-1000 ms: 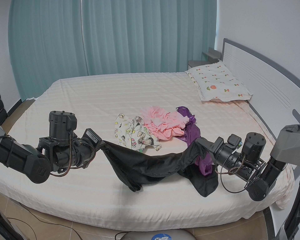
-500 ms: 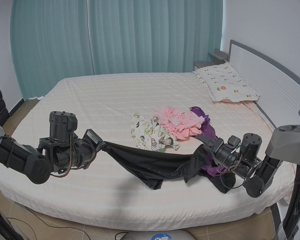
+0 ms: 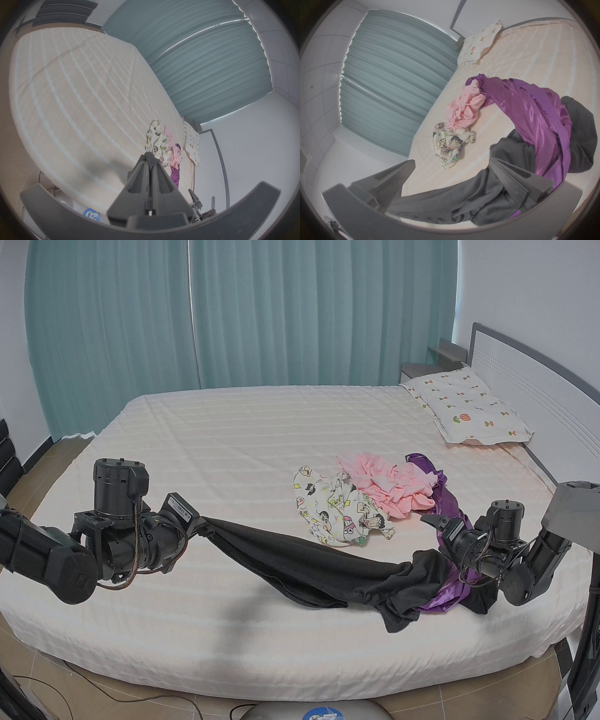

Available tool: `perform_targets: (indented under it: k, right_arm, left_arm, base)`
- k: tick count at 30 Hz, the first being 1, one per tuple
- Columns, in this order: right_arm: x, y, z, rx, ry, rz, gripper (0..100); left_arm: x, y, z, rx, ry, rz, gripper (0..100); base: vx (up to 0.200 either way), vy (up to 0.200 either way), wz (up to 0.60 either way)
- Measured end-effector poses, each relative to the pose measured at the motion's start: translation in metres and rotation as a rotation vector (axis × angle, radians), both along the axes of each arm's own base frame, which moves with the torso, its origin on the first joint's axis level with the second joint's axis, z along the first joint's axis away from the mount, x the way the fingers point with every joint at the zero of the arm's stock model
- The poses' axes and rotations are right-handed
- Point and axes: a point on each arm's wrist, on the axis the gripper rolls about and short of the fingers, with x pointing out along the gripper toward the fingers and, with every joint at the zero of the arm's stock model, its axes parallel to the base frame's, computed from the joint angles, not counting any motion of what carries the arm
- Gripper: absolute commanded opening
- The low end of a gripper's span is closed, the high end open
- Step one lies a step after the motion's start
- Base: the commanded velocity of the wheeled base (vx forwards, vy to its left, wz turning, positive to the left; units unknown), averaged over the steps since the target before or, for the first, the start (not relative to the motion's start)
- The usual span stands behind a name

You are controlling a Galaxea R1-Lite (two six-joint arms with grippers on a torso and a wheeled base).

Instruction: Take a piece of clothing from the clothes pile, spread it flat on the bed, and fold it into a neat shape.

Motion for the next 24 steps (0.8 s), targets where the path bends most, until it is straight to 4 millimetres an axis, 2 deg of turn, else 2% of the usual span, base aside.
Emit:
perform_targets:
  k: [4,13,16,20,24]
  right_arm:
    - [-0.007,0.01,-0.005,-0.036,0.034,0.048,100]
    - [-0.058,0.063,-0.03,-0.197,0.122,0.369,100]
    - [-0.072,0.075,-0.04,-0.229,0.169,0.439,100]
    - [-0.083,0.081,-0.05,-0.274,0.241,0.492,100]
    - [-0.085,0.082,-0.055,-0.333,0.244,0.514,100]
  left_arm:
    - [0.001,0.006,0.003,-0.002,-0.01,0.022,0]
    - [0.003,0.015,0.005,-0.002,-0.016,0.05,0]
    - [0.004,0.017,0.004,-0.002,-0.014,0.054,0]
    - [0.004,0.017,0.004,-0.003,-0.015,0.055,0]
    - [0.004,0.017,0.005,-0.003,-0.016,0.057,0]
  base:
    - [0.0,0.0,0.0]
    - [0.0,0.0,0.0]
    - [0.0,0.0,0.0]
    - [0.0,0.0,0.0]
    - [0.0,0.0,0.0]
